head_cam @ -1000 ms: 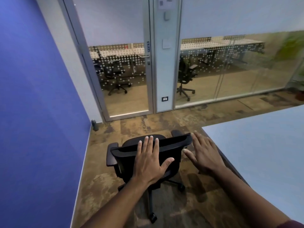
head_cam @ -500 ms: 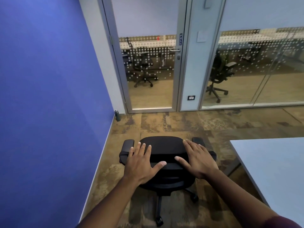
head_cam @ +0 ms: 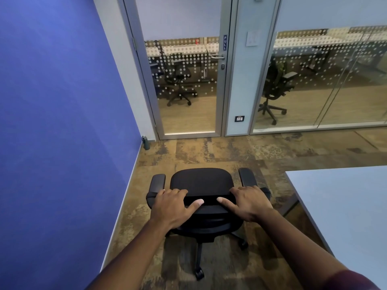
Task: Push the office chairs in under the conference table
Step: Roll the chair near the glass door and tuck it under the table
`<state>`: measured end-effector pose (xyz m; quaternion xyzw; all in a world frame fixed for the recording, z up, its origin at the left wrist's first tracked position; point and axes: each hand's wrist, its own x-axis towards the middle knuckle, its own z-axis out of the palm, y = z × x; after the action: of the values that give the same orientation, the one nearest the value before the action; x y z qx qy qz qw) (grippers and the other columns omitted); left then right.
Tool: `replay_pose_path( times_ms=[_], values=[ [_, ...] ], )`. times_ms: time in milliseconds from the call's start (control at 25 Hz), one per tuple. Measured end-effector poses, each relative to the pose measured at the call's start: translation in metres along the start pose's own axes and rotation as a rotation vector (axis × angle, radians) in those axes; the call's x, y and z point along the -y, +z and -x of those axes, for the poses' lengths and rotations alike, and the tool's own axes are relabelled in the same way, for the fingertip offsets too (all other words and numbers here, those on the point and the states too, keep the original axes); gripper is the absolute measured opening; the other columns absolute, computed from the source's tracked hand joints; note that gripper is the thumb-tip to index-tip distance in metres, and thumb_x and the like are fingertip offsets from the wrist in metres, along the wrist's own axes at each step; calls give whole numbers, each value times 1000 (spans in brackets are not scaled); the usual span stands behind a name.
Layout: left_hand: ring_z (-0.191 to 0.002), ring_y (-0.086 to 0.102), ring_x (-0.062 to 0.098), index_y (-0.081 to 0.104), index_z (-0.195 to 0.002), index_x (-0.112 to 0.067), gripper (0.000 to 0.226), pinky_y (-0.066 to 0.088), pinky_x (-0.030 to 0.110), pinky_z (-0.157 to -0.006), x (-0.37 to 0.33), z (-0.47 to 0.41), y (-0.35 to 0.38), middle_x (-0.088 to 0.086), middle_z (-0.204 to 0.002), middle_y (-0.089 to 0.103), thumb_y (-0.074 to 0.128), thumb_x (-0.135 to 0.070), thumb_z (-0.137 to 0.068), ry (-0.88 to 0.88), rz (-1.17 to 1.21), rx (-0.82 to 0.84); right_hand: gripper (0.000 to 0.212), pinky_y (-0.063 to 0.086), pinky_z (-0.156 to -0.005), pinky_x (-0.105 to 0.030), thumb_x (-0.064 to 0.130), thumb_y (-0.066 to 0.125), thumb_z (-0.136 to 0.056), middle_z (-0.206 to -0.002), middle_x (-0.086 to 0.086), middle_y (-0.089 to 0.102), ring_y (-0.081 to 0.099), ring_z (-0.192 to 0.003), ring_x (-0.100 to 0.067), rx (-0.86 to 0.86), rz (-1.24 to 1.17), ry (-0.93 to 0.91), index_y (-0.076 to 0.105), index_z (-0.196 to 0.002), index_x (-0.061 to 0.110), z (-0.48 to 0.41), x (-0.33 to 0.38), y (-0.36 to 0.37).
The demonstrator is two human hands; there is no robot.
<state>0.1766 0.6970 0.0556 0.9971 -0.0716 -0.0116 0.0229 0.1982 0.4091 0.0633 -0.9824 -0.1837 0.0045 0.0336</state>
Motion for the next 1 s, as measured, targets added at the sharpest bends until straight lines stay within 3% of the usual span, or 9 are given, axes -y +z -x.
replay_pose_path(
  times_ms=[240, 440, 640, 1000],
  values=[
    [-128, 64, 24, 63, -147, -26, 123, 40, 47, -114, -5, 24, -3, -1, -137, 73, -7, -102, -79, 58, -7, -16, 93, 33, -80, -43, 97, 5, -90, -92, -2, 71, 67, -91, -27, -39, -7, 30, 61, -98, 24, 32, 9, 6],
    [-121, 67, 26, 66, -142, -23, 120, 44, 48, -108, -17, 48, 1, 2, -130, 75, -6, -99, -83, 132, -34, -36, 94, 39, -81, -45, 98, 5, -89, -91, -3, 72, 68, -91, -29, -44, -15, 93, 62, -97, 24, 73, 16, 8],
    [-118, 68, 25, 67, -139, -23, 111, 45, 48, -107, -29, 79, 0, 1, -126, 75, 2, -96, -87, 180, -54, -48, 103, 47, -95, -48, 98, 0, -89, -98, -1, 75, 69, -95, -27, -44, 2, 143, 68, -113, 25, 115, 25, 7],
    [-120, 68, 23, 68, -139, -24, 108, 44, 49, -108, -52, 128, 3, -2, -127, 75, 5, -96, -88, 223, -46, -56, 92, 47, -88, -46, 98, 1, -91, -77, 7, 60, 62, -77, -20, -34, -22, 218, 60, -91, 27, 184, 38, 10]
  ],
)
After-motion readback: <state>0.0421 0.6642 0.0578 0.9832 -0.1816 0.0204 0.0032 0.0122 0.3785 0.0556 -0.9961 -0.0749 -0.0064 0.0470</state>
